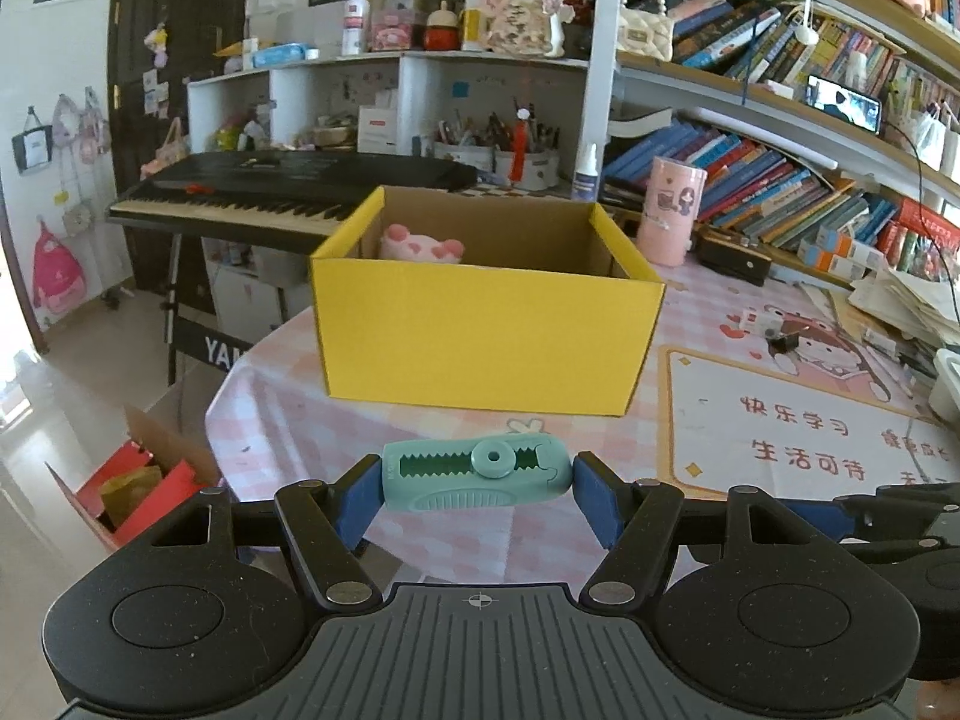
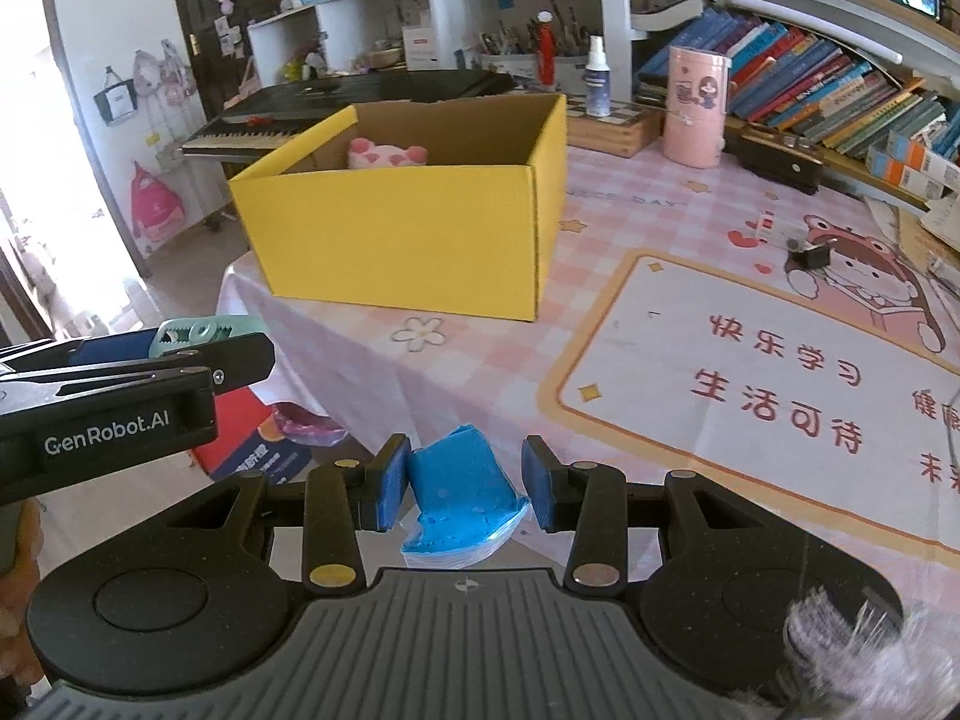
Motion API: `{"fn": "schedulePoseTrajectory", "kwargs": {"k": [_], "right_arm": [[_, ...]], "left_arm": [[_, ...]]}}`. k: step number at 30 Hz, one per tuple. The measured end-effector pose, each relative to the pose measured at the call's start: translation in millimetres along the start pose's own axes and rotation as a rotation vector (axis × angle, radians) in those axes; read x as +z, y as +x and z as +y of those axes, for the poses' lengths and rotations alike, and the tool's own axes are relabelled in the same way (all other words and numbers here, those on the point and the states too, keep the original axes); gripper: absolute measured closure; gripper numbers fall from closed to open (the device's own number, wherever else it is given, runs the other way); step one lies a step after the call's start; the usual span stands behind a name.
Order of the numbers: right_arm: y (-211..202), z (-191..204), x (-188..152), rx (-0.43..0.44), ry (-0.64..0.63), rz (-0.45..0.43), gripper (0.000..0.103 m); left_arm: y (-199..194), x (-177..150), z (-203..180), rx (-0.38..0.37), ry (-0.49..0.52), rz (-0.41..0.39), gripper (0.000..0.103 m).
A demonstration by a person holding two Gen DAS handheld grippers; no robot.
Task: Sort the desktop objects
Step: 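Carry blue sponge in right tool while left tool carries dispenser toward yellow box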
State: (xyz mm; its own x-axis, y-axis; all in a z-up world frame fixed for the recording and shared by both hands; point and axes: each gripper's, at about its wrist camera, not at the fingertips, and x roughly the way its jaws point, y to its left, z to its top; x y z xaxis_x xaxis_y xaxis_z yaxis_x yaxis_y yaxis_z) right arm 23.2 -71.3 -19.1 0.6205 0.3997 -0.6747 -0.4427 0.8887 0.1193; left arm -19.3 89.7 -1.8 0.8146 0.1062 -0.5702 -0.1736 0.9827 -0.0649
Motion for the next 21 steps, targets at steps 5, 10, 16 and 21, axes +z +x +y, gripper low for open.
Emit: {"fn": "schedulePoseTrajectory", "kwargs": {"k": [5,10,16,21], "right_arm": [[0,10,1,0.005,-0.011,-0.009,0.065],[1,17,2,0.006,-0.021,-0.012,0.065],[4,26,5,0.013,-0.039,-0.009,0.065],[9,31,9,0.018,-0.05,0.004,0.065]], "left_arm": [[-3,0,8,0.002,-0.001,-0.008,0.035],[-3,1,15,0.002,-0.005,-0.011,0.035],[-2,1,21,0.001,-0.009,-0.01,0.035],[1,5,27,0.012,-0.02,-0.013,0.035]]}}
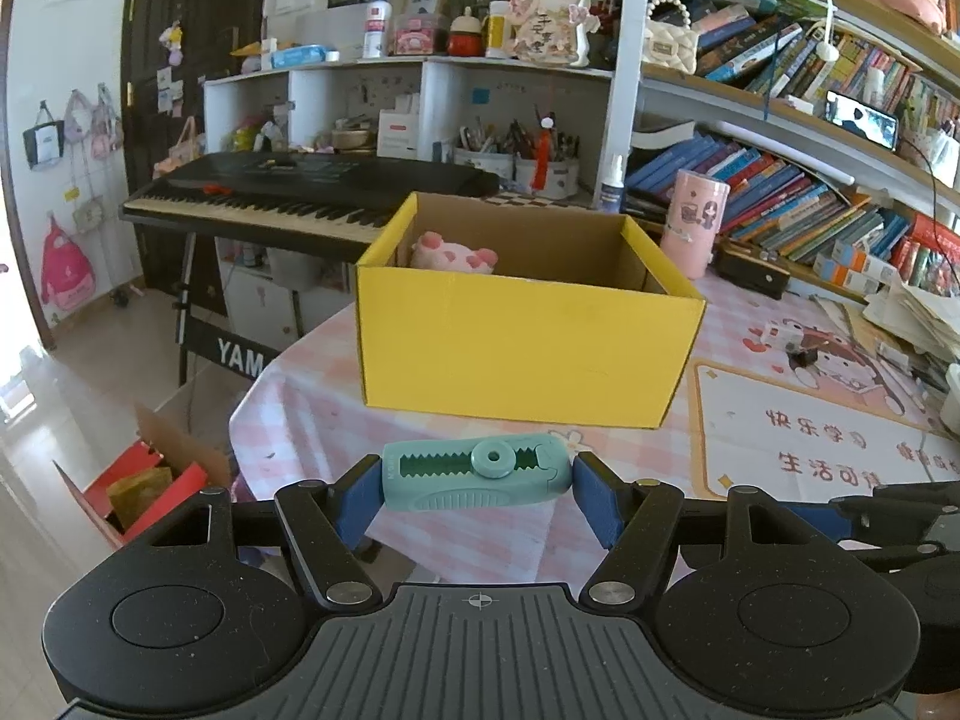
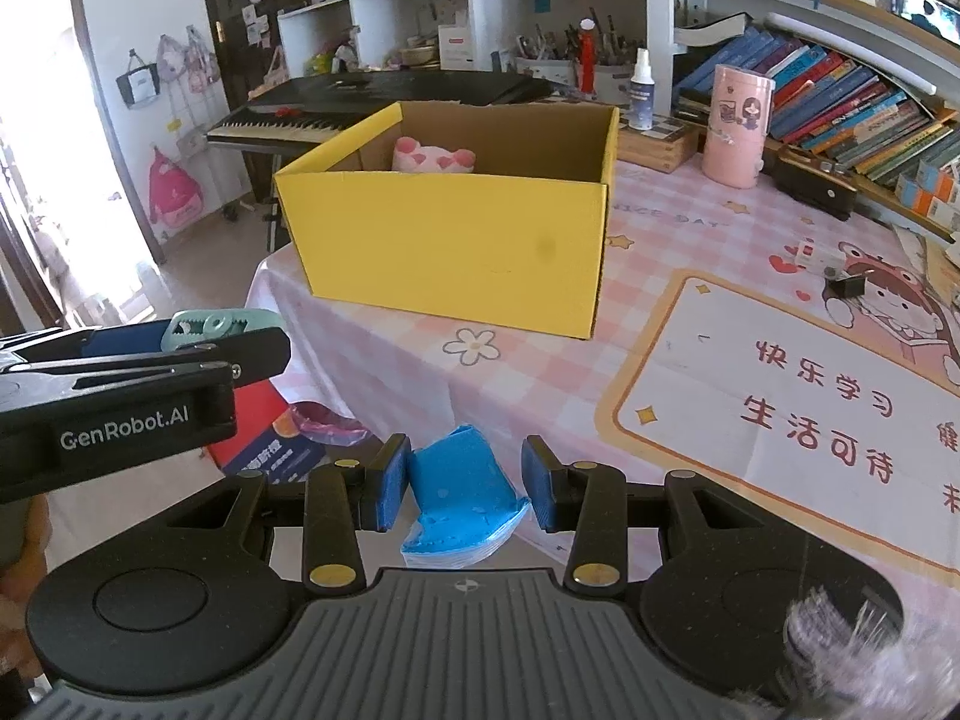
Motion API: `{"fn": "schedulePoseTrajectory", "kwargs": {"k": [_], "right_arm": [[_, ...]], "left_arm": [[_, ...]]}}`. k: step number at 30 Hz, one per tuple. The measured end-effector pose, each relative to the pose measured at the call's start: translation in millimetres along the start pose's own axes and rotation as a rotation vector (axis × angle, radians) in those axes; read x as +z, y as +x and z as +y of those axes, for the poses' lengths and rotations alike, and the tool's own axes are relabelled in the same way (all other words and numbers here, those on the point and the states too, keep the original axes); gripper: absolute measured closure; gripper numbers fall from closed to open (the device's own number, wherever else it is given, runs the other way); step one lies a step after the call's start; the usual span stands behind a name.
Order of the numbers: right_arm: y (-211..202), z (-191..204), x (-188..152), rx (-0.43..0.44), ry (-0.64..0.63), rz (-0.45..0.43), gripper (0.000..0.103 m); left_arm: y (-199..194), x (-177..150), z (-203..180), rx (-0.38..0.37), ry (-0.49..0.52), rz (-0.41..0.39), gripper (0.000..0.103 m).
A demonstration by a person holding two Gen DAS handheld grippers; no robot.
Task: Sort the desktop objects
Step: 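Carry blue sponge in right tool while left tool carries dispenser toward yellow box, then lower sponge into box and open right tool while left tool releases dispenser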
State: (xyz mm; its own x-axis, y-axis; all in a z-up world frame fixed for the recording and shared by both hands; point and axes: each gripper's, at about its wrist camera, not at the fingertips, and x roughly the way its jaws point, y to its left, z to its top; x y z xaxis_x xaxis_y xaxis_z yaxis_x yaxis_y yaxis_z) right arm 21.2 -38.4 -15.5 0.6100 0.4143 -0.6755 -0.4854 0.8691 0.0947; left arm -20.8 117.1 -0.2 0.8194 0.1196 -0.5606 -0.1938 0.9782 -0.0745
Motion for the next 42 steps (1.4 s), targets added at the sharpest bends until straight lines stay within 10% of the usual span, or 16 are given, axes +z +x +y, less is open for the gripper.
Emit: {"fn": "schedulePoseTrajectory", "kwargs": {"k": [24,42], "right_arm": [[38,-31,120,0.043,-0.134,-0.181,0.065],[111,-63,180,0.124,-0.347,-0.092,0.065]], "left_arm": [[53,91,-12,0.071,0.007,-0.169,0.035],[124,121,-27,0.109,0.021,-0.096,0.035]]}}
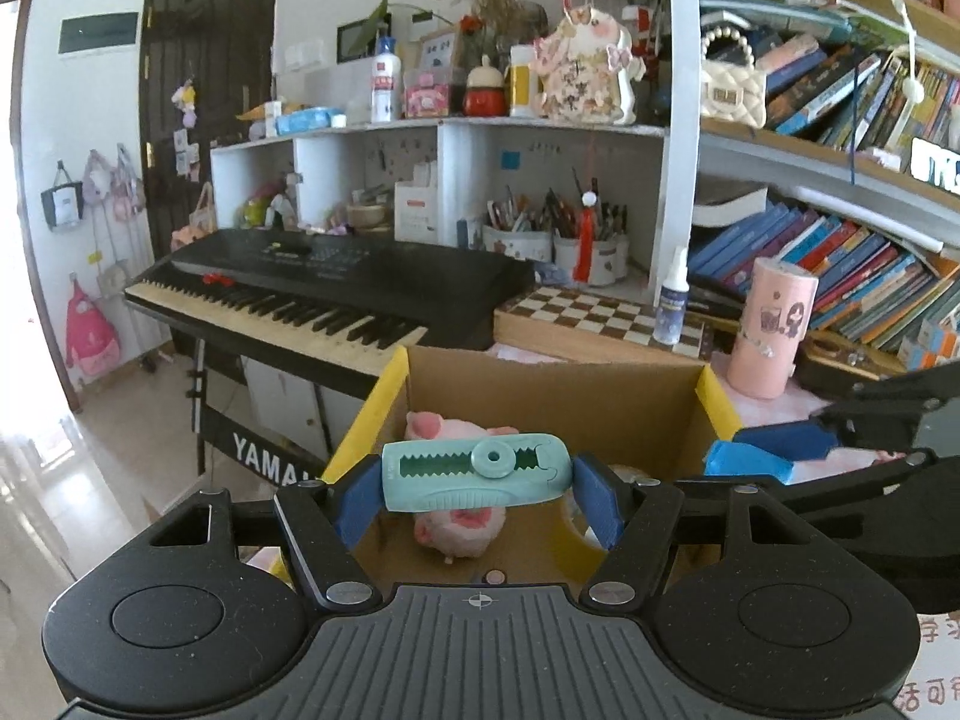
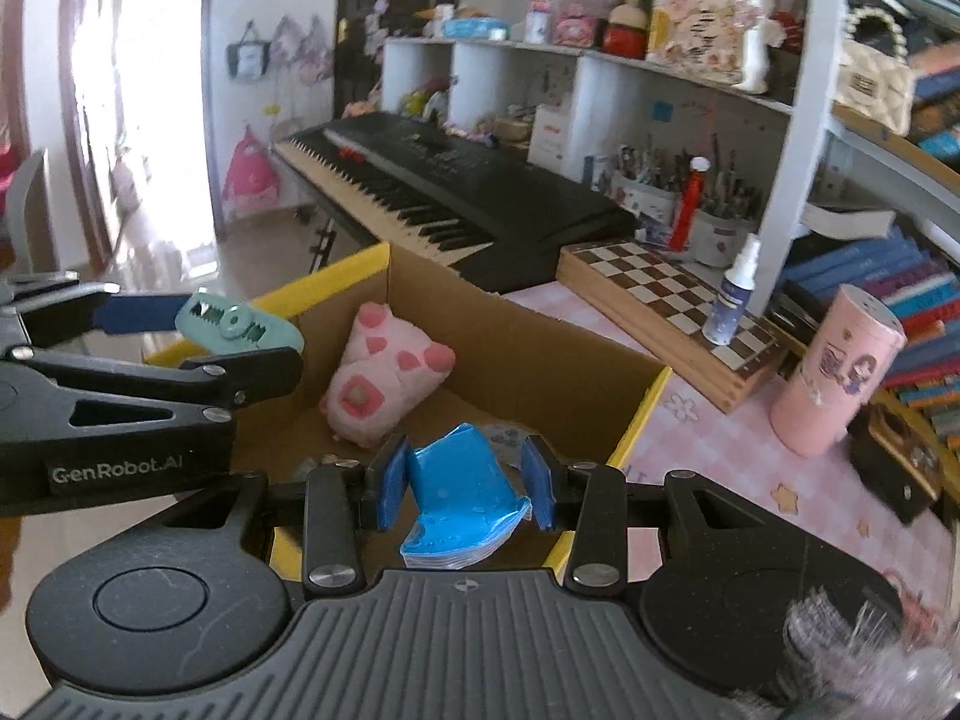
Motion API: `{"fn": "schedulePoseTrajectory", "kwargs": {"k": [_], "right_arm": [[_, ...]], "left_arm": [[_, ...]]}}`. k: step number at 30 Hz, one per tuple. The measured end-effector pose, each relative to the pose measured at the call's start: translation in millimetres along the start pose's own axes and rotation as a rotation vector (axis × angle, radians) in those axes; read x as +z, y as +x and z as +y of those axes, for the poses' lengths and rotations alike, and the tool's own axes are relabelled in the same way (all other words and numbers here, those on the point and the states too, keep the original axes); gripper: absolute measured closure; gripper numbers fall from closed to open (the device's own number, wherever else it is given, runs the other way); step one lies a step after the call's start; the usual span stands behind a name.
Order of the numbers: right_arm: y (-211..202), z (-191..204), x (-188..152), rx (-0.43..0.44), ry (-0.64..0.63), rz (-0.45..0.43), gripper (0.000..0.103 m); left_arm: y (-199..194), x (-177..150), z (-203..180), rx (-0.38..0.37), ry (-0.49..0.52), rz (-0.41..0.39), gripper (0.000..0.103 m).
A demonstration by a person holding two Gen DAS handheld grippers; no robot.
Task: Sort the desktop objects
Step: 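Lower sponge into box and open right tool while left tool releases dispenser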
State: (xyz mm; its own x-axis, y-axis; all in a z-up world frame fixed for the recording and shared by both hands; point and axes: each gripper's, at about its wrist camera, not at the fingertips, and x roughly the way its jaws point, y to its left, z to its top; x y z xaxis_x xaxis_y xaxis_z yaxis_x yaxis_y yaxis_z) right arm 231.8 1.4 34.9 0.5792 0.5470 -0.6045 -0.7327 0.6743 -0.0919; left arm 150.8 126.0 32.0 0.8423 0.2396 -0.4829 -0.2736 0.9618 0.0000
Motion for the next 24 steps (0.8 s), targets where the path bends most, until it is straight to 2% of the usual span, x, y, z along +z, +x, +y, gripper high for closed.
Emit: {"fn": "schedulePoseTrajectory", "kwargs": {"k": [15,24], "right_arm": [[67,-21,10,0.073,-0.341,0.138,0.065],[93,-20,7,0.125,-0.459,0.219,0.065]], "left_arm": [[48,-2,-17,-0.01,0.085,0.12,0.035],[61,-5,-25,-0.031,0.105,0.169,0.035]]}}
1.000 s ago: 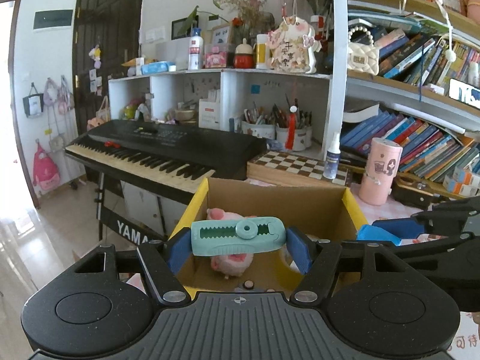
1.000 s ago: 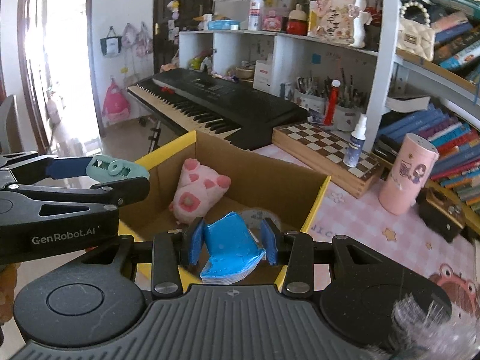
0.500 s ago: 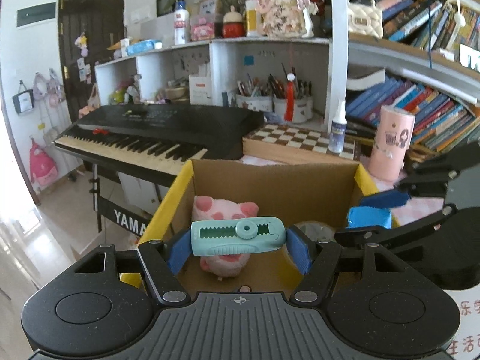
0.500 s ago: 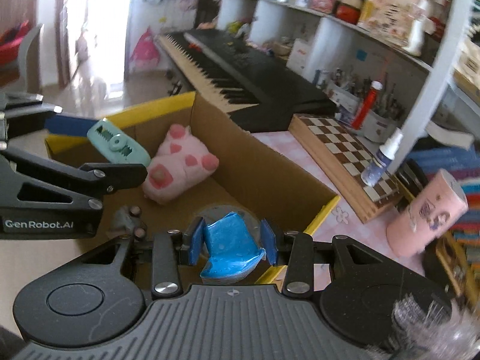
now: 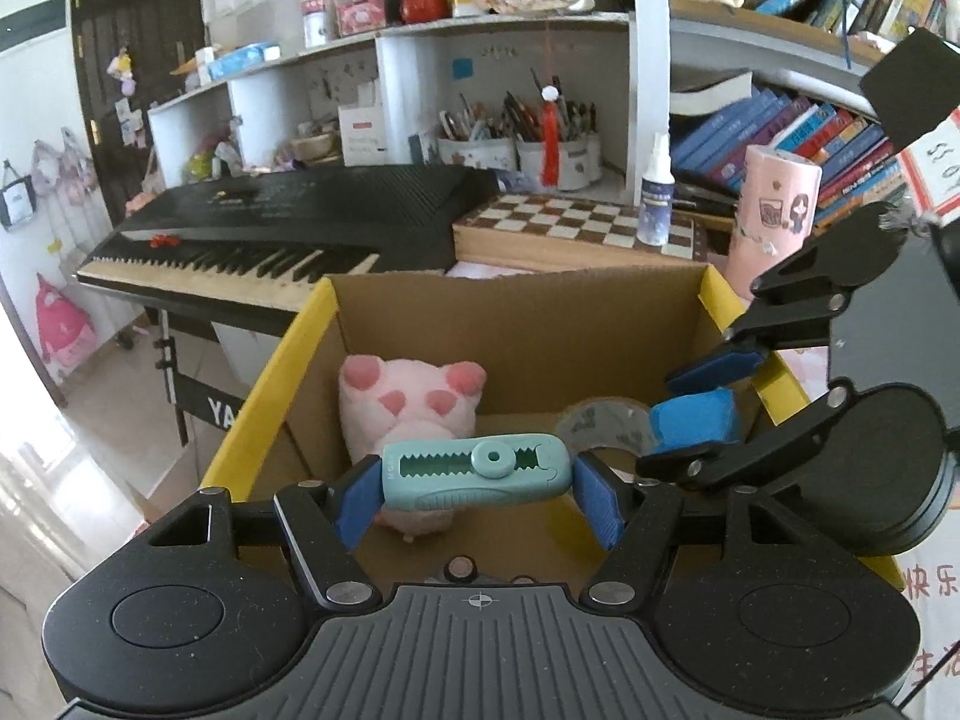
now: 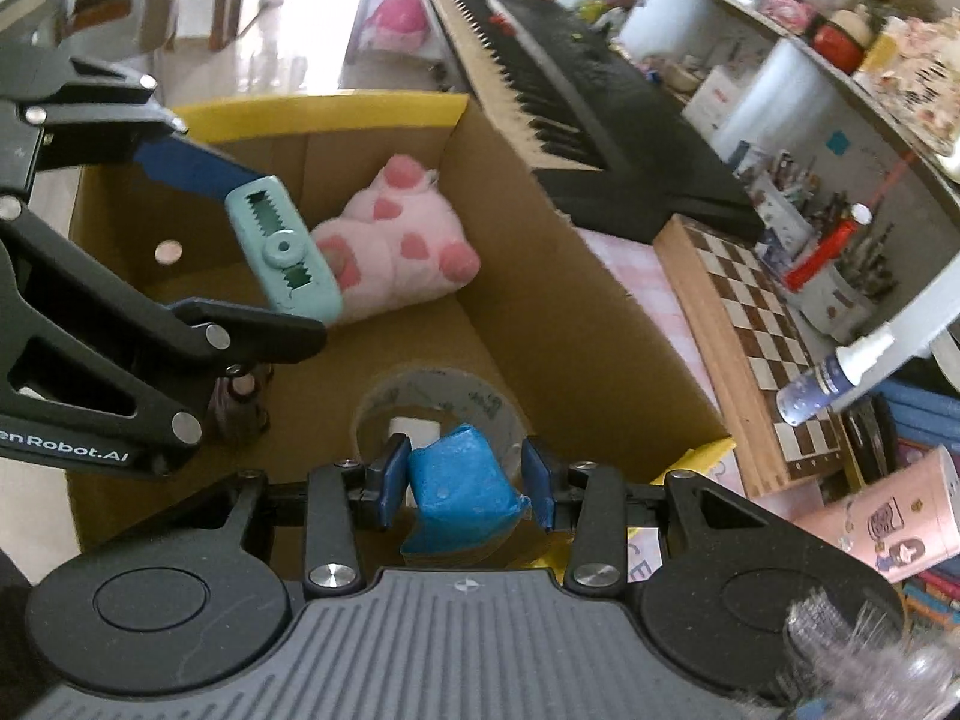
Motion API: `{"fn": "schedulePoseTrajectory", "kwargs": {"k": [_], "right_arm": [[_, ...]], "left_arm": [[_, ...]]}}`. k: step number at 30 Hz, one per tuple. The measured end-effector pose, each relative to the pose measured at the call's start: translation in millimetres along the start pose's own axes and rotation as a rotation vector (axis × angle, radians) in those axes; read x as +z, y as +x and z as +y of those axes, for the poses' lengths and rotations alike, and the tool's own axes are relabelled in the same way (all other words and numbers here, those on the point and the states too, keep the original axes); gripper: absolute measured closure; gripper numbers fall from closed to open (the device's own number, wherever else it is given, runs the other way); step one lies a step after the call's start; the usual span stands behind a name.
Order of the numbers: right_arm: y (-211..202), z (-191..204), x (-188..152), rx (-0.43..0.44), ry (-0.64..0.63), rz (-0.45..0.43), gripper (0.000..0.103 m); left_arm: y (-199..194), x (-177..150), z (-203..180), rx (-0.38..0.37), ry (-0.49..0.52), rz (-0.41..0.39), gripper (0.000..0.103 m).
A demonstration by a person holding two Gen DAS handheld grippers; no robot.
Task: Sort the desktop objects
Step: 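Lower sponge into box and open right tool while left tool releases dispenser, then lift both open tools up out of the yellow box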
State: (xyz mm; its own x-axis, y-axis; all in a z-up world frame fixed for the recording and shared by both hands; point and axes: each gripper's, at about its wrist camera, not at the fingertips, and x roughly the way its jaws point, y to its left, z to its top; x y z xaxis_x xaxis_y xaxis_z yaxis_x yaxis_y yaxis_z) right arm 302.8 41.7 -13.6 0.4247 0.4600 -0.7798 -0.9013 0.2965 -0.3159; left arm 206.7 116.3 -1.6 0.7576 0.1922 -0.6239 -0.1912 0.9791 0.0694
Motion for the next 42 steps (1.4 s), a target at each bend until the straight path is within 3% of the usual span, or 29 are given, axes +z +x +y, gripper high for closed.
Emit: {"fn": "schedulePoseTrajectory", "kwargs": {"k": [16,28,42], "right_arm": [[10,9,-5,0.011,-0.051,0.036,0.064],[-10,13,-9,-0.023,-0.028,-0.012,0.061],[-60,23,-17,-0.115,0.092,-0.119,0.059]], "left_arm": [[3,-6,-7,-0.015,0.01,0.048,0.034],[-21,-5,-5,0.018,-0.004,-0.037,0.032],[-56,-8,3,0.042,-0.031,-0.129,0.029]]}}
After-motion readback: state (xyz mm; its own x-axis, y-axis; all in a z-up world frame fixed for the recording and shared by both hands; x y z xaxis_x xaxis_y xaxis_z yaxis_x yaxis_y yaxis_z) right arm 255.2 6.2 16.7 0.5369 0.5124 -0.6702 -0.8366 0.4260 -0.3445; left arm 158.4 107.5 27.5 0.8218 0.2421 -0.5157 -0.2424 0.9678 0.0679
